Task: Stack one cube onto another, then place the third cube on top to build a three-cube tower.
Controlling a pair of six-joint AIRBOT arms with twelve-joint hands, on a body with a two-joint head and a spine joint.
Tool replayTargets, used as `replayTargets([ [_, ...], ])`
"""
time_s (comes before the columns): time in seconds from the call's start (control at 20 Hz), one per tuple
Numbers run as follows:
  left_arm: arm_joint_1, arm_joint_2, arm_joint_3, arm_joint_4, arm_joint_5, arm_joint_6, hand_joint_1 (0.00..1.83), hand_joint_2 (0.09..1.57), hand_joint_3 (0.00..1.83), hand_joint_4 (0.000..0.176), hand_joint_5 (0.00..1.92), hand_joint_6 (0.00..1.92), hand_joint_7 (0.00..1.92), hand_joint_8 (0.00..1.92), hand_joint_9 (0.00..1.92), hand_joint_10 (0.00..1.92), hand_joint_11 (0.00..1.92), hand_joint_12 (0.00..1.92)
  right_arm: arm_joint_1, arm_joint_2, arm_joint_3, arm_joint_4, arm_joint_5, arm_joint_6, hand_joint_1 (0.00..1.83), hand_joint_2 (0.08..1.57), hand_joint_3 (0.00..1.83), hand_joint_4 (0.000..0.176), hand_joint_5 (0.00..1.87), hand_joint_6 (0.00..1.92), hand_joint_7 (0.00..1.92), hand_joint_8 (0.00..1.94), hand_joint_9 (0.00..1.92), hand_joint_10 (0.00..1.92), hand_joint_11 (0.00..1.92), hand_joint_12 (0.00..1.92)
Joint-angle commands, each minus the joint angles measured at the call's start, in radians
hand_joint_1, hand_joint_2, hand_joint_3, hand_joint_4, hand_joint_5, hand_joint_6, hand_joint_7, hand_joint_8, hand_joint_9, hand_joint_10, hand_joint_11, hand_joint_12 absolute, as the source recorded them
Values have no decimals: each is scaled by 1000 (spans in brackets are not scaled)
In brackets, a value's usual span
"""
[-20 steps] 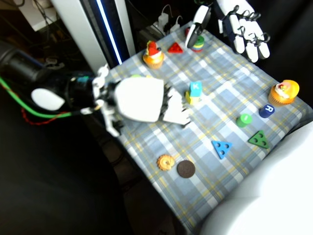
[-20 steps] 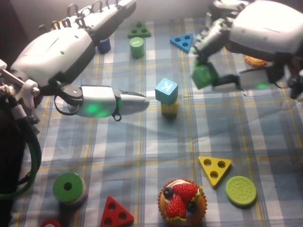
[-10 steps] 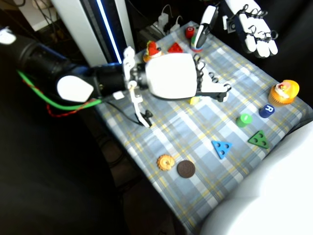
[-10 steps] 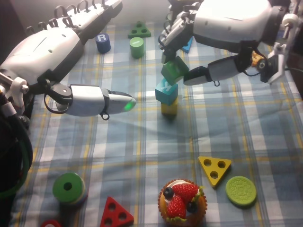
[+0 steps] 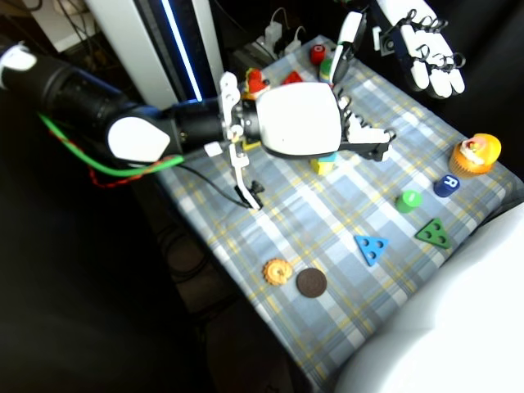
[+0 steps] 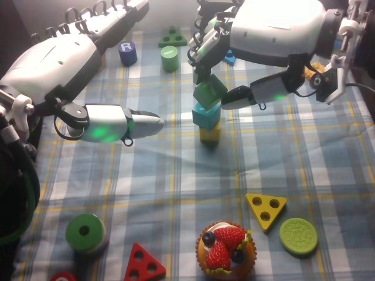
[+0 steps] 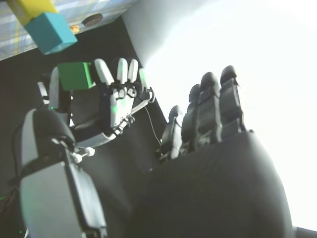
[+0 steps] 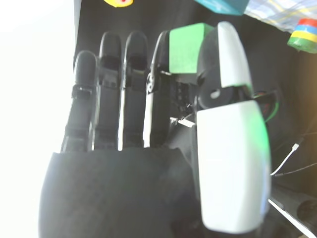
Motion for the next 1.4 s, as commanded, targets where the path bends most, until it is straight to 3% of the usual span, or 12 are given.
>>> replayTargets([
  [0.0, -6, 1, 5, 32, -102, -5, 872, 825, 0, 176, 1, 0, 40, 0, 69, 0, 0, 0, 14, -3, -1, 41, 90, 4, 1182, 1071, 1, 0, 1072, 817, 845, 1, 679, 7, 74, 1068],
  [0.4, -7, 0, 8, 32, -94, -5, 757, 903, 21, 176, 4, 1, 59, 5, 75, 1, 0, 0, 14, -12, 0, 16, 70, 4, 1172, 1075, 1, 0, 1062, 838, 825, 0, 677, 4, 133, 954],
  [0.85, -7, 0, 9, 32, -93, -5, 812, 860, 0, 176, 27, 8, 60, 0, 70, 0, 0, 0, 14, -12, 1, 14, 59, 4, 1098, 1119, 2, 0, 961, 1008, 767, 1, 658, 4, 173, 937],
  [1.05, -7, 0, 8, 32, -93, -5, 829, 861, 0, 176, 37, 7, 59, 2, 79, 5, 0, 0, 14, -12, 1, 12, 52, 8, 1144, 1113, 0, 0, 970, 985, 712, 2, 603, 2, 141, 901],
  [1.1, -7, 0, 8, 32, -93, -5, 839, 857, 0, 176, 37, 6, 62, 3, 79, 4, 0, 0, 14, -12, 1, 12, 52, 9, 1152, 1037, 0, 0, 857, 399, 696, 9, 584, 11, 136, 865],
  [1.15, -7, 0, 8, 32, -93, -5, 833, 858, 0, 176, 38, 6, 60, 2, 77, 3, 0, 0, 14, -12, 1, 12, 52, 10, 1148, 1024, 0, 0, 867, 136, 695, 5, 586, 9, 142, 835],
  [1.2, -7, 0, 8, 31, -93, -5, 818, 863, 0, 176, 39, 5, 56, 0, 72, 1, 0, 0, 14, -12, 1, 12, 52, 11, 1136, 1024, 0, 0, 867, 39, 689, 1, 584, 4, 146, 804],
  [1.35, -7, 0, 8, 31, -93, -5, 798, 861, 0, 176, 39, 3, 55, 1, 81, 4, 0, 0, 14, -12, 1, 12, 51, 13, 1123, 1027, 1, 0, 800, 0, 652, 0, 563, 0, 145, 781],
])
